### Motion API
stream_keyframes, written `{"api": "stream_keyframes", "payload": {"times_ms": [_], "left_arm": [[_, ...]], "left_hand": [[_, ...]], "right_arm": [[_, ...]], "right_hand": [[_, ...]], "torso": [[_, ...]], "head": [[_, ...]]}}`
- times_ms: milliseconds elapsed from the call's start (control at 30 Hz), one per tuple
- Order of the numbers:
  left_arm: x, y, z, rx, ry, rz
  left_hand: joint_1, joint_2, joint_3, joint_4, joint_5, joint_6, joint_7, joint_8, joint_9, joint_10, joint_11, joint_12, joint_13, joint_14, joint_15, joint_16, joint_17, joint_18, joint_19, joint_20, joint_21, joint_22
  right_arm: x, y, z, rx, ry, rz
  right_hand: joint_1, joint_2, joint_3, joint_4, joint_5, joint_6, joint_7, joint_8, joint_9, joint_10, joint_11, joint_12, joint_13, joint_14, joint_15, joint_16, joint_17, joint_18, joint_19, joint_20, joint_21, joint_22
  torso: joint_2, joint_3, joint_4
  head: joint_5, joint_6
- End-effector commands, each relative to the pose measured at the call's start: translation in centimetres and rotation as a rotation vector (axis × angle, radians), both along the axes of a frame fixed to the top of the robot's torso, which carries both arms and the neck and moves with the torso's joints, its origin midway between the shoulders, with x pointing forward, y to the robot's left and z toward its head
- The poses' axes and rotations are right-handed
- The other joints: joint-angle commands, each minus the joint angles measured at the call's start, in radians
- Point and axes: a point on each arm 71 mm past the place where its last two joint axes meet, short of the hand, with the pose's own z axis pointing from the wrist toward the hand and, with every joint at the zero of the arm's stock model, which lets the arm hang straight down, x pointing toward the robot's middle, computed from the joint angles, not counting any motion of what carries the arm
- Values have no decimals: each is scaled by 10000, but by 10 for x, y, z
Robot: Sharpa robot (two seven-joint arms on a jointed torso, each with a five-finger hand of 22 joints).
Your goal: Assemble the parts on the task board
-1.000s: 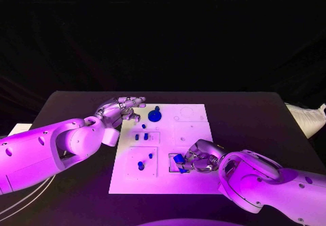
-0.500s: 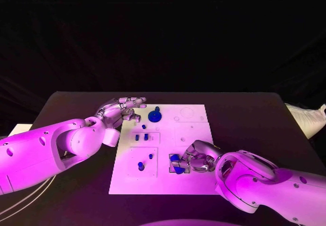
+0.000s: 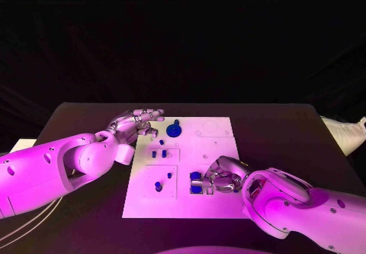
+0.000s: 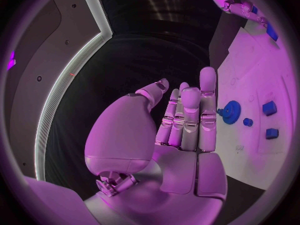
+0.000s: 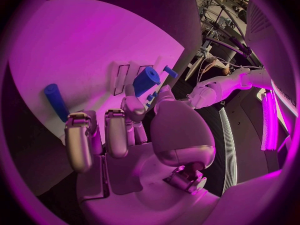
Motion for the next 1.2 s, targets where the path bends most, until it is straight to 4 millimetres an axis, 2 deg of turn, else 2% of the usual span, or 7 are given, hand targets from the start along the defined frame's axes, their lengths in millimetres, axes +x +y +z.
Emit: {"api": "stream_keyframes", "payload": {"times_ms": [33, 233, 300, 733, 867, 1000, 1200], "left_arm": [[-1, -2, 1, -93, -68, -190], [-1, -1, 1, -98, -70, -193], [-1, -1, 1, -102, -68, -204], [-1, -1, 1, -101, -64, -204], [-1, -1, 1, -96, -63, -193], [-1, 1, 1, -85, -59, -174], [-2, 2, 1, -69, -61, -136]], "left_hand": [[-9, 118, -53, 10, 28, -13, 7, 46, 7, -80, -18, 34, 14, -74, 16, 6, 5, 161, -46, 24, -39, -8], [-9, 118, -53, 10, 28, -13, 7, 46, 7, -80, -18, 34, 14, -74, 16, 6, 5, 161, -46, 24, -39, -8], [-9, 118, -53, 10, 28, -13, 7, 46, 7, -80, -18, 34, 14, -74, 16, 6, 5, 161, -46, 24, -39, -8], [-9, 118, -53, 10, 28, -13, 7, 46, 7, -80, -18, 34, 14, -74, 16, 6, 5, 161, -46, 24, -39, -8], [-9, 118, -53, 10, 28, -13, 7, 46, 7, -80, -18, 34, 14, -74, 16, 6, 5, 161, -46, 24, -39, -8], [-9, 118, -53, 10, 28, -13, 7, 46, 7, -80, -18, 34, 14, -74, 16, 6, 5, 161, -46, 24, -39, -8], [-9, 118, -53, 10, 28, -13, 7, 46, 7, -80, -18, 34, 14, -74, 16, 6, 5, 161, -46, 24, -39, -8]], "right_arm": [[-1, 2, 3, -33, -406, 356], [-1, 3, 4, -206, -569, 389], [0, 2, 3, -317, -582, 221], [5, 1, -4, -619, -391, -184], [2, -5, 0, -337, -482, -304], [-3, -26, 6, -195, -273, -843], [-3, -56, 18, -438, -539, -1098]], "right_hand": [[1005, 100, 189, -364, 364, -42, -10, -15, 83, 25, -45, -9, 48, 641, -14, 1, 363, -81, 710, 14, -17, 2211], [2337, 183, 369, -1035, 402, 67, -50, 41, 249, 89, -92, 5, 127, 656, -56, 35, 428, -100, 756, -15, 31, 2269], [2587, 339, 490, -1155, 351, 184, -99, 113, 308, 131, -131, 55, 171, 662, -82, 53, 457, -109, 779, -32, 56, 2298], [2820, 525, 585, -1284, 419, 335, -195, 249, 431, 230, -213, 176, 274, 669, -146, 69, 487, -114, 791, -89, 68, 2313], [2663, 508, 485, -1186, 742, 244, -170, 231, 463, 203, -200, 59, 220, 657, -147, 34, 441, -106, 773, -109, 47, 2290], [2542, 581, 423, -1031, 1260, 48, -105, 126, 463, 59, -149, -304, 25, 615, -113, -93, 268, -76, 696, -90, -41, 2195], [2715, 685, 478, -1001, 1800, -447, 99, -298, 275, -75, 4, -618, -126, 606, 1, -139, 227, -67, 671, -7, -71, 2166]], "torso": [[-3, 7, -8], [2, 4, -15], [0, 1, 2], [-1, -3, -4], [-6, 4, -11], [-10, -8, -10], [-20, -19, -63]], "head": [[19, -7], [14, -15], [6, -21], [13, -43], [21, -37], [-44, -27], [-102, -8]]}}
